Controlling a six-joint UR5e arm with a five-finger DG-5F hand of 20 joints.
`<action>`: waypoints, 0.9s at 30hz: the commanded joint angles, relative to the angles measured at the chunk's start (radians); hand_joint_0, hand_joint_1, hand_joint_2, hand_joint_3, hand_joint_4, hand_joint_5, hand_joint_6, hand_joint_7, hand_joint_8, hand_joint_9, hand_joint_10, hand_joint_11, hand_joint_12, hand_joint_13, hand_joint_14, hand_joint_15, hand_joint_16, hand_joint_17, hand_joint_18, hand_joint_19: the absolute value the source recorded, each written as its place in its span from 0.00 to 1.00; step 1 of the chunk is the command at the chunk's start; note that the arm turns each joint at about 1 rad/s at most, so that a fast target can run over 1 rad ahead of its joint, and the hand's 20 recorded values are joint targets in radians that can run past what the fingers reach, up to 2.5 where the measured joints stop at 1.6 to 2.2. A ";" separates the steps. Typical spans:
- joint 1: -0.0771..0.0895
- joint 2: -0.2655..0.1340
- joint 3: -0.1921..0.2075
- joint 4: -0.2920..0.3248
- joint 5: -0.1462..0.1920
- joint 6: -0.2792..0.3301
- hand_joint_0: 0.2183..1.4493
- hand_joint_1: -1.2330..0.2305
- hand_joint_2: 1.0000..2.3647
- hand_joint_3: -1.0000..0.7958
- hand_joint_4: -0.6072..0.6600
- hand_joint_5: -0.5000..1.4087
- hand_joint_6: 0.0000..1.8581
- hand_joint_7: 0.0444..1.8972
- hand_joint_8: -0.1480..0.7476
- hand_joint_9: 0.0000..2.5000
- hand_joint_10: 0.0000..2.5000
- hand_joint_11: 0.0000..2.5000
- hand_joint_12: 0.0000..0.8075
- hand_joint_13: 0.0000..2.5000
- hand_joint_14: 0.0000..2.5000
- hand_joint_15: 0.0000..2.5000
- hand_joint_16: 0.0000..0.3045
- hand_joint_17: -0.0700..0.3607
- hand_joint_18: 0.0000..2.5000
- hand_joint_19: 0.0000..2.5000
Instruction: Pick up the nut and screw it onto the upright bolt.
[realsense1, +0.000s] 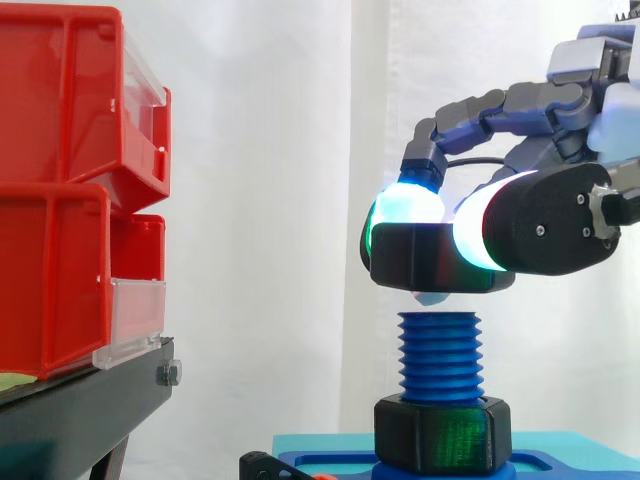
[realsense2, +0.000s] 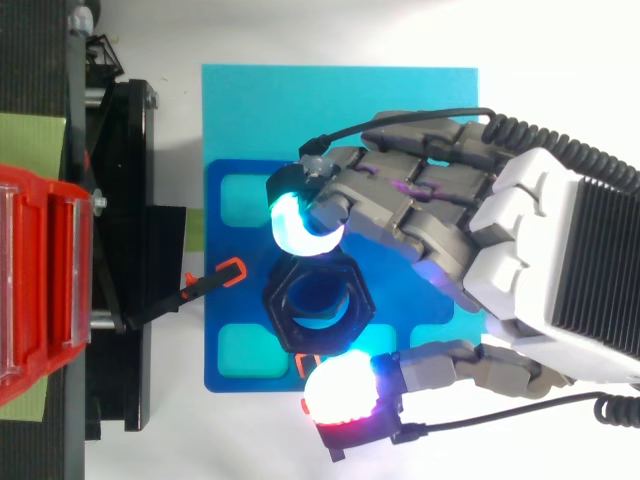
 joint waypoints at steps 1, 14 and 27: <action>0.000 0.000 0.001 0.001 -0.003 0.000 0.34 0.40 0.00 0.28 0.69 0.21 0.27 0.70 0.53 0.38 0.00 0.12 0.42 0.34 0.00 0.08 0.13 0.36 0.26 0.12; 0.000 -0.002 0.002 0.004 -0.007 0.003 0.34 0.40 0.00 0.28 0.69 0.21 0.27 0.70 0.53 0.38 0.00 0.12 0.42 0.34 0.00 0.08 0.13 0.36 0.26 0.12; -0.009 -0.042 0.028 -0.034 -0.007 0.083 0.34 0.40 0.00 0.28 0.69 0.21 0.27 0.70 0.53 0.38 0.00 0.12 0.42 0.34 0.00 0.08 0.13 0.36 0.26 0.12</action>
